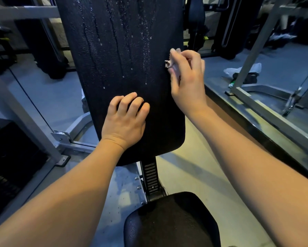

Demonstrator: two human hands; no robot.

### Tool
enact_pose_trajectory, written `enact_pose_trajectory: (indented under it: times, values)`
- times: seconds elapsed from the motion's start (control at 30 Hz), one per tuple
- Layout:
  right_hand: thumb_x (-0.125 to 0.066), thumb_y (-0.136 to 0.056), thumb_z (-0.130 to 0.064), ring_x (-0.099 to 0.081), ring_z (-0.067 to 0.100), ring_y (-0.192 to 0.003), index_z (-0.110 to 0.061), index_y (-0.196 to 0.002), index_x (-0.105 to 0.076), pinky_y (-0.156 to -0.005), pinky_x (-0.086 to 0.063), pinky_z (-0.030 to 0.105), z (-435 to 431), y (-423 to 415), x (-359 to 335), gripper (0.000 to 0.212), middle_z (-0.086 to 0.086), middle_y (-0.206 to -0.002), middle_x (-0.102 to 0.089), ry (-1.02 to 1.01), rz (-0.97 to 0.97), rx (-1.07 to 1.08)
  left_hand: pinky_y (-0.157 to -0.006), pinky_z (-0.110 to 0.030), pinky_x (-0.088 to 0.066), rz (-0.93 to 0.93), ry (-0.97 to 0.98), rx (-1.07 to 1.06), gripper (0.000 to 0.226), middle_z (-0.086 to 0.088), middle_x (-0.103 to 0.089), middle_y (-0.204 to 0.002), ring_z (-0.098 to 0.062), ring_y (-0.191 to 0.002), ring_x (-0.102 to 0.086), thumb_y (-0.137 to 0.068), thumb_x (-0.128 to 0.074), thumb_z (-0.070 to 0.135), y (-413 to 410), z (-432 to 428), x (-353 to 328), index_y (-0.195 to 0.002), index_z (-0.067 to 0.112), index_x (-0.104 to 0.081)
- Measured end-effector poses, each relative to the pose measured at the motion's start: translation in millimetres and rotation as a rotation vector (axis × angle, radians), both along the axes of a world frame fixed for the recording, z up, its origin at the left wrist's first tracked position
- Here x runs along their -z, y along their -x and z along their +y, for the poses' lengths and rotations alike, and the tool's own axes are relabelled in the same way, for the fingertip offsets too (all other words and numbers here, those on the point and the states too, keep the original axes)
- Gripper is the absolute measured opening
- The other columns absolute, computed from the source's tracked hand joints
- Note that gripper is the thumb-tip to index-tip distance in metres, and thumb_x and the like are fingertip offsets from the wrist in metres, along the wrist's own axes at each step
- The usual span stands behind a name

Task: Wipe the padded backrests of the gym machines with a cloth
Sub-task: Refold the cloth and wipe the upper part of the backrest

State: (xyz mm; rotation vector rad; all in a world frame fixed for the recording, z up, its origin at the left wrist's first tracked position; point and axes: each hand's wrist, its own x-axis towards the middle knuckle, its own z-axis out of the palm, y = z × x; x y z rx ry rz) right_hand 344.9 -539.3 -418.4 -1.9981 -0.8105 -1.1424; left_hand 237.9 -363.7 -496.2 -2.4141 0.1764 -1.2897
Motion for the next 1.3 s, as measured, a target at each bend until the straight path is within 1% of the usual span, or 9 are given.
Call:
enact_pose_trajectory:
  times: [0.17,0.37,0.53,0.67,0.77,0.93,1.13,1.2,1.3]
  values:
    - [-0.065,-0.092,-0.012,-0.054,0.025,-0.115,-0.009,-0.127,-0.065,-0.104,-0.04,0.029,10,9,1,0.035,0.01,-0.123,-0.058,-0.088,0.099,-0.082,-0.109,-0.05,-0.03,0.003,-0.003,0.0,0.035,-0.012,-0.056,-0.13,-0.033,-0.131,-0.041,-0.094,-0.048,0.025,1,0,0,-0.126,0.013,-0.057]
    - [-0.062,-0.098,-0.007,-0.056,0.032,-0.108,-0.003,-0.12,-0.069,-0.099,-0.043,0.03,-17,9,9,0.024,0.013,-0.118,-0.064,0.417,-0.161,-0.314,-0.109,-0.049,-0.031,-0.008,0.001,0.011,0.036,-0.012,-0.057,-0.128,-0.032,-0.128,-0.044,-0.097,-0.039,0.026,0,0,0,-0.125,0.013,-0.057]
    - [-0.063,-0.092,-0.002,-0.058,0.031,-0.104,-0.004,-0.114,-0.071,-0.097,-0.038,0.021,8,6,-7,0.024,0.011,-0.114,-0.065,0.097,-0.072,-0.167,-0.108,-0.049,-0.031,-0.011,-0.004,0.016,0.035,-0.012,-0.056,-0.128,-0.032,-0.127,-0.044,-0.094,-0.047,0.026,0,1,0,-0.125,0.013,-0.057]
    - [-0.062,-0.095,-0.003,-0.055,0.031,-0.111,-0.003,-0.122,-0.069,-0.101,-0.044,0.029,2,31,30,0.027,0.013,-0.122,-0.063,0.303,-0.115,-0.303,-0.108,-0.049,-0.032,-0.032,0.002,0.024,0.035,-0.012,-0.058,-0.128,-0.032,-0.126,-0.045,-0.096,-0.045,0.027,-2,1,1,-0.125,0.012,-0.057]
    - [-0.06,-0.097,-0.003,-0.057,0.032,-0.104,0.0,-0.114,-0.07,-0.095,-0.046,0.034,-1,16,5,0.02,0.014,-0.114,-0.066,0.441,-0.247,-0.34,-0.108,-0.049,-0.032,-0.024,-0.007,0.023,0.035,-0.013,-0.057,-0.128,-0.032,-0.126,-0.044,-0.094,-0.048,0.027,-1,1,1,-0.125,0.012,-0.057]
    - [-0.061,-0.092,0.0,-0.058,0.033,-0.105,-0.003,-0.114,-0.07,-0.096,-0.044,0.029,25,10,-21,0.024,0.011,-0.114,-0.065,0.2,-0.172,-0.228,-0.109,-0.049,-0.03,0.018,0.001,0.01,0.039,-0.013,-0.053,-0.13,-0.032,-0.127,-0.042,-0.091,-0.055,0.027,1,1,1,-0.126,0.013,-0.054]
    - [-0.055,-0.102,-0.007,-0.058,0.034,-0.102,-0.004,-0.113,-0.07,-0.09,-0.049,0.037,13,6,-18,0.019,0.012,-0.114,-0.066,0.566,-0.365,-0.349,-0.109,-0.049,-0.029,0.022,0.01,0.019,0.037,-0.013,-0.053,-0.131,-0.033,-0.127,-0.042,-0.092,-0.052,0.028,2,1,0,-0.126,0.013,-0.053]
    - [-0.055,-0.103,-0.009,-0.059,0.035,-0.097,-0.004,-0.109,-0.071,-0.088,-0.049,0.037,16,-5,-35,0.018,0.012,-0.11,-0.066,0.482,-0.431,-0.282,-0.109,-0.049,-0.03,0.027,0.011,0.019,0.038,-0.012,-0.054,-0.13,-0.032,-0.127,-0.043,-0.091,-0.053,0.027,2,1,0,-0.126,0.013,-0.054]
    - [-0.058,-0.097,-0.004,-0.058,0.035,-0.101,-0.003,-0.113,-0.071,-0.093,-0.046,0.033,25,-2,-32,0.021,0.013,-0.113,-0.065,0.163,-0.26,-0.176,-0.109,-0.049,-0.03,0.04,0.017,0.004,0.04,-0.012,-0.054,-0.13,-0.032,-0.127,-0.043,-0.089,-0.058,0.028,1,1,0,-0.126,0.014,-0.055]
